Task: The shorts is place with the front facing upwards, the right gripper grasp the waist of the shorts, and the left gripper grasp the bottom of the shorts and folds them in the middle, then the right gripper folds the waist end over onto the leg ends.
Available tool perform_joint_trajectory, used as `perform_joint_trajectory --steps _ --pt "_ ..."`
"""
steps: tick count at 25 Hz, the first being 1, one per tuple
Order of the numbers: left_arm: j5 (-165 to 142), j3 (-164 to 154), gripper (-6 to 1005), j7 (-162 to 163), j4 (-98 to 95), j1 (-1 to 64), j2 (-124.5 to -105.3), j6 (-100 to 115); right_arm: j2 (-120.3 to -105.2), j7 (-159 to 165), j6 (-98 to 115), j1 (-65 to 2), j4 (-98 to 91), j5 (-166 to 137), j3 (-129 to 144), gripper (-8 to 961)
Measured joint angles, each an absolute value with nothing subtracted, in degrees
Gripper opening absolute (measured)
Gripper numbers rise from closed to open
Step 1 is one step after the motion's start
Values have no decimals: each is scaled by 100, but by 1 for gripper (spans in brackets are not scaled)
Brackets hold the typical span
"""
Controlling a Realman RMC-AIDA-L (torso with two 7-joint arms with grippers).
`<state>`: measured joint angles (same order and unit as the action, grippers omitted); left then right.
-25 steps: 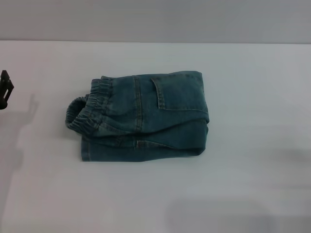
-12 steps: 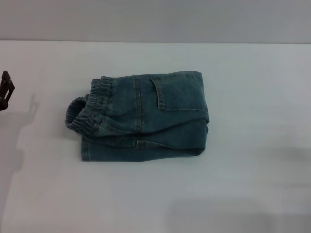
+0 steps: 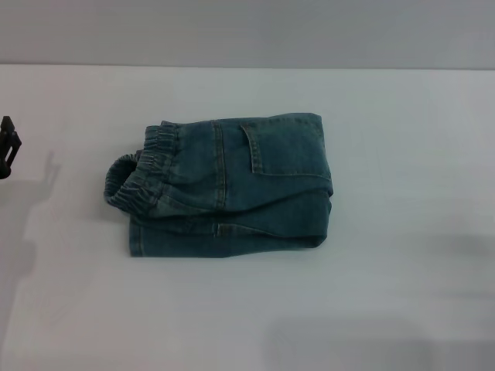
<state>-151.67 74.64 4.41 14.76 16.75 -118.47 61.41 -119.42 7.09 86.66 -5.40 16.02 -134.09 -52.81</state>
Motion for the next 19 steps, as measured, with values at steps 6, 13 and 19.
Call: perform_joint_trajectory --steps 6,13,19 --pt "-15153 7462 793 436 1476 1639 -11847 6154 -11944 706 8672 -554 1602 -13409 -5282 776" --pt "-15153 7462 793 237 1476 1642 -11850 6169 -11938 703 8675 -604 1584 -13325 -5282 776" --pt "-15141 7462 793 208 1494 1651 -11855 6170 -11935 702 8653 -648 1550 -13252 -5260 776"
